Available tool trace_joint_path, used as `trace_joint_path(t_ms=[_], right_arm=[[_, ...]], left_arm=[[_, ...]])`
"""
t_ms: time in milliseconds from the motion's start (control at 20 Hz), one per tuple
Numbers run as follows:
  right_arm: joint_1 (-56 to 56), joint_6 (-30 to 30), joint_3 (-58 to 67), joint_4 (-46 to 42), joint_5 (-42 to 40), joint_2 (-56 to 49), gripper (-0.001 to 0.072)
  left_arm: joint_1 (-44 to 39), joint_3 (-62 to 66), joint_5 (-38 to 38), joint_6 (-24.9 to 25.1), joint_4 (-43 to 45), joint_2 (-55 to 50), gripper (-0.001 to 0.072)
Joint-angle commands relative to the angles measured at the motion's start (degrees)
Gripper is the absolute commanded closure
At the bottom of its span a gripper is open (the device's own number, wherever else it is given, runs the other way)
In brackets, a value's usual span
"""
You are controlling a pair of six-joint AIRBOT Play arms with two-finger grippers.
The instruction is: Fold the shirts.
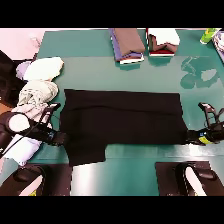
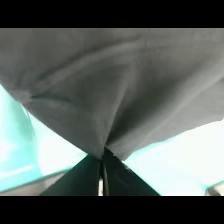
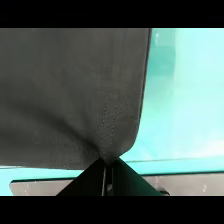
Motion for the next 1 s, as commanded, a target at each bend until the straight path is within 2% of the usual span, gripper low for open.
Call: trace_joint_path(t_ms=[0, 200, 450, 700, 950], right_arm=[[-2.8, -0.9, 2.4, -0.6, 1.2, 2.3, 0.0696], [-2.5, -1.0, 10.1, 0.1, -4.7, -7.7, 0.0696], [2.8, -0.7, 21.7, 1.0, -12.0, -25.6, 0.0696], [3.9, 0.8, 34.4, 2.0, -13.5, -41.2, 0.0696], [4.0, 0.8, 43.3, 2.7, -13.0, -49.9, 0.0693]], left_arm=[[0.0, 5.0, -2.1, 0.0, 1.4, 1.6, 0.0684], [0.2, 10.7, 7.7, 0.4, 6.7, -3.9, 0.0683], [0.2, 22.8, 21.0, 1.9, 11.3, -22.9, 0.0683], [0.2, 37.9, 22.3, 2.5, 15.1, -40.2, 0.0683], [0.3, 43.0, 24.5, 2.5, 16.4, -46.2, 0.0682]])
